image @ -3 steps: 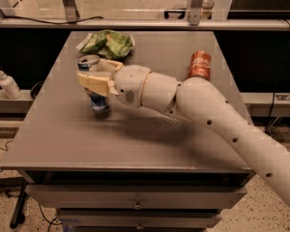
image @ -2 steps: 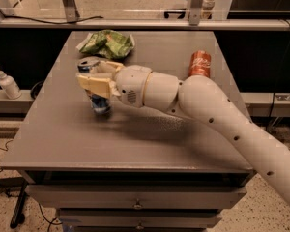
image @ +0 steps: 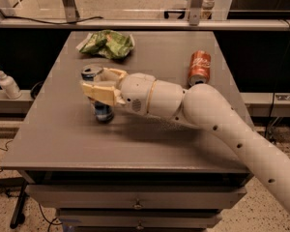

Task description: Place redbull can upright

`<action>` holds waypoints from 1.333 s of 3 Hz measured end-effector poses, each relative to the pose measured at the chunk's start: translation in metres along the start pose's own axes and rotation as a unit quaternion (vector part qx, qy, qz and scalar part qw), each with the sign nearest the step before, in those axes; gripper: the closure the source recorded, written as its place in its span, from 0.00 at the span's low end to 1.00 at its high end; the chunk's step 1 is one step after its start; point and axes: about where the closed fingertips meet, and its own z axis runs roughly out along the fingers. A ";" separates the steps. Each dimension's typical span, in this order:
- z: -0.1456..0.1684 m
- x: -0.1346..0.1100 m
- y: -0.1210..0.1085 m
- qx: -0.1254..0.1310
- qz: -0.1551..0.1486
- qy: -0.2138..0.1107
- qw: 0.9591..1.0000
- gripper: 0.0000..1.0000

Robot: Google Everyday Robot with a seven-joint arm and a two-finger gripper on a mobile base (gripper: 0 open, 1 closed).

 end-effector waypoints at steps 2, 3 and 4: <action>-0.013 0.000 -0.010 0.012 -0.013 0.002 1.000 0.61; -0.022 0.003 -0.015 0.015 -0.018 -0.001 1.000 0.36; -0.028 0.005 -0.019 0.016 -0.022 -0.004 1.000 0.14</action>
Offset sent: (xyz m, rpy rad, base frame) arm -0.0200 -0.0216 0.0029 -0.0140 -0.0561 0.0260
